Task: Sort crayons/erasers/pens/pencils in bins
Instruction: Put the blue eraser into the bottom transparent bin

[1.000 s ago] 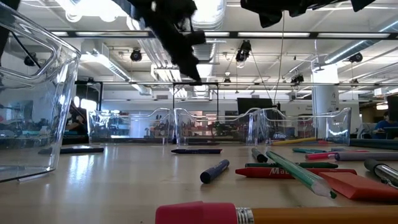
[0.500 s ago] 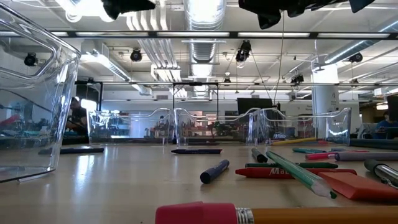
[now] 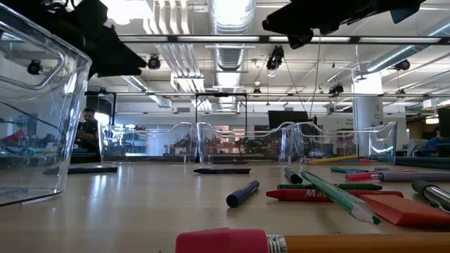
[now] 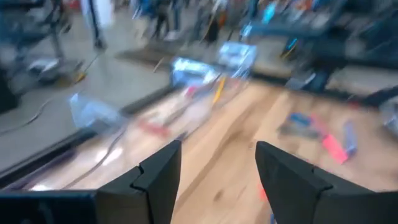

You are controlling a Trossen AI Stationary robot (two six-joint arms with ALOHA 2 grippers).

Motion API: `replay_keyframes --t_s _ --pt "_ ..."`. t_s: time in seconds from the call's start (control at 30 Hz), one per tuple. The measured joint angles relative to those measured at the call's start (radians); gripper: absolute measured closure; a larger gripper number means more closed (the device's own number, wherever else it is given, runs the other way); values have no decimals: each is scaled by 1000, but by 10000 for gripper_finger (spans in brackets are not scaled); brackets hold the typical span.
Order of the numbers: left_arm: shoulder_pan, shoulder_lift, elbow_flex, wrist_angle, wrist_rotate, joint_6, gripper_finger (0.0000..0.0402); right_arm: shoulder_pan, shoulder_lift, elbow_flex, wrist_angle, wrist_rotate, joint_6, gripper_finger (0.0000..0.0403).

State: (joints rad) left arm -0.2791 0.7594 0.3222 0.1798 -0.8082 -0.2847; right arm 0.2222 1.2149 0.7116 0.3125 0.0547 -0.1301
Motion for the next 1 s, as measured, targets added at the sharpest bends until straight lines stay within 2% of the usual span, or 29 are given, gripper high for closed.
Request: replay_keyframes --t_s 0.13,0.27,0.37,0.43,0.63,0.87,1.0 --pt "31 12 128 -407 17 -208 208 0 12 0 15 87 0 339" --pt "35 85 190 -665 144 -397 208 -2 17 0 39 130 22 339" --pt "35 147 186 -675 244 -437 208 -7 33 0 64 131 28 339" --pt "35 184 184 -672 276 -436 208 -7 51 0 65 133 23 339" --pt "35 251 187 -668 280 -438 208 -32 133 0 63 130 37 339" --pt "35 259 188 -725 284 -489 208 -92 218 0 59 129 105 339" --pt "36 255 191 -829 369 -520 208 -106 224 0 58 128 105 339"
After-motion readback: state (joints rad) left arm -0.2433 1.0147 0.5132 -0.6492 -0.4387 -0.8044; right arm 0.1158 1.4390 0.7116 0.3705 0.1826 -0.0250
